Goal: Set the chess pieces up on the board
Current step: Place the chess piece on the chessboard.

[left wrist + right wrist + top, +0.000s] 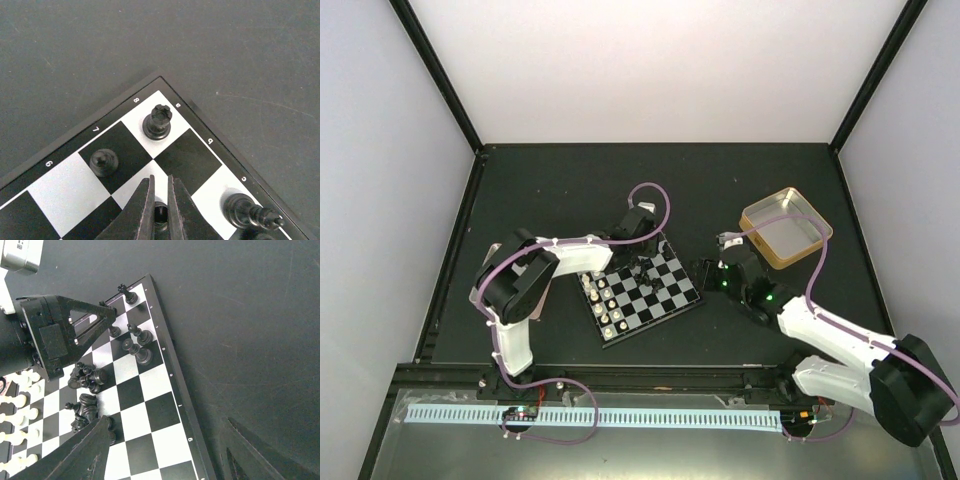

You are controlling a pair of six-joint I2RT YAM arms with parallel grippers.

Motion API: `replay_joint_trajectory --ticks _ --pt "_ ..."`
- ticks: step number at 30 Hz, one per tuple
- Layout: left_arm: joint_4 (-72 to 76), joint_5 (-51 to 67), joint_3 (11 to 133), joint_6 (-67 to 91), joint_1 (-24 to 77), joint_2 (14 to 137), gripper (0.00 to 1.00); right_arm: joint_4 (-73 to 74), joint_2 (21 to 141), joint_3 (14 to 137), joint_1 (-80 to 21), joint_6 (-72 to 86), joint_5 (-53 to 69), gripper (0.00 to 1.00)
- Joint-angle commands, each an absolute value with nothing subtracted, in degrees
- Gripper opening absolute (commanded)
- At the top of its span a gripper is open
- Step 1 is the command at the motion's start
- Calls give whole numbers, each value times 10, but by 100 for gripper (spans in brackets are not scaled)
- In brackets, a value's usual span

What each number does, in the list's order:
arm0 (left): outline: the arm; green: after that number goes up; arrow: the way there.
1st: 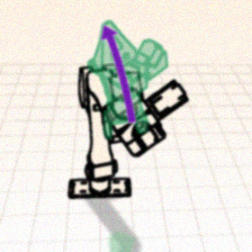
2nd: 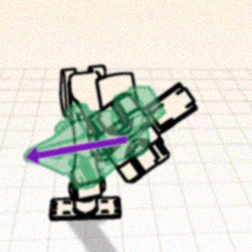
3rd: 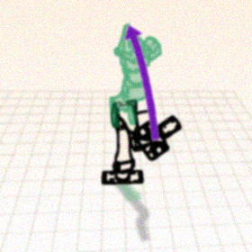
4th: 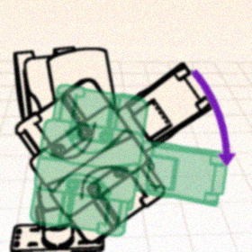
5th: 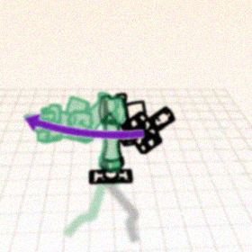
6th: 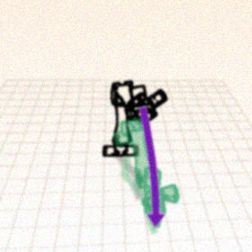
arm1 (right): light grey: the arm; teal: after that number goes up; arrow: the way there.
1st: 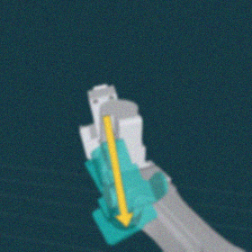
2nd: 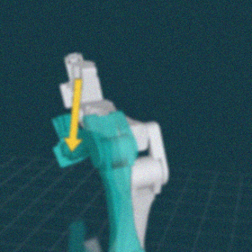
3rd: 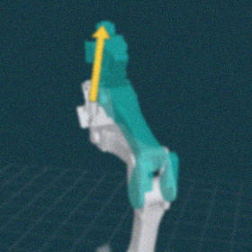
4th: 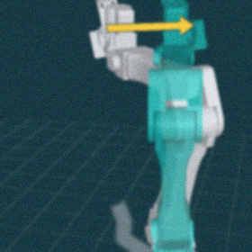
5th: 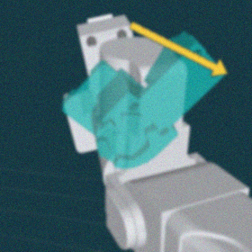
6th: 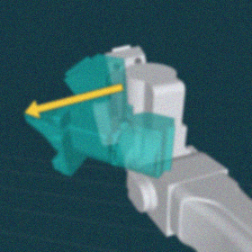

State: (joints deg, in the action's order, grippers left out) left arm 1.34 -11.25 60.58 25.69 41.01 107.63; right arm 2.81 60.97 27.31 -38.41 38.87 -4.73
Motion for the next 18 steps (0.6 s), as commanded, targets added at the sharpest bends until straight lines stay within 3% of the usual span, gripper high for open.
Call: replay_joint_trajectory --ticks 1,8,18 --pt "42 -141 621 245 414 1089 2 22 614 289 -380 384 -42 60" --pt "39 -162 623 240 413 1100 7 21 627 294 -380 381 -34 60" --pt "31 -136 621 247 414 1087 22 17 641 299 -380 386 -17 60"
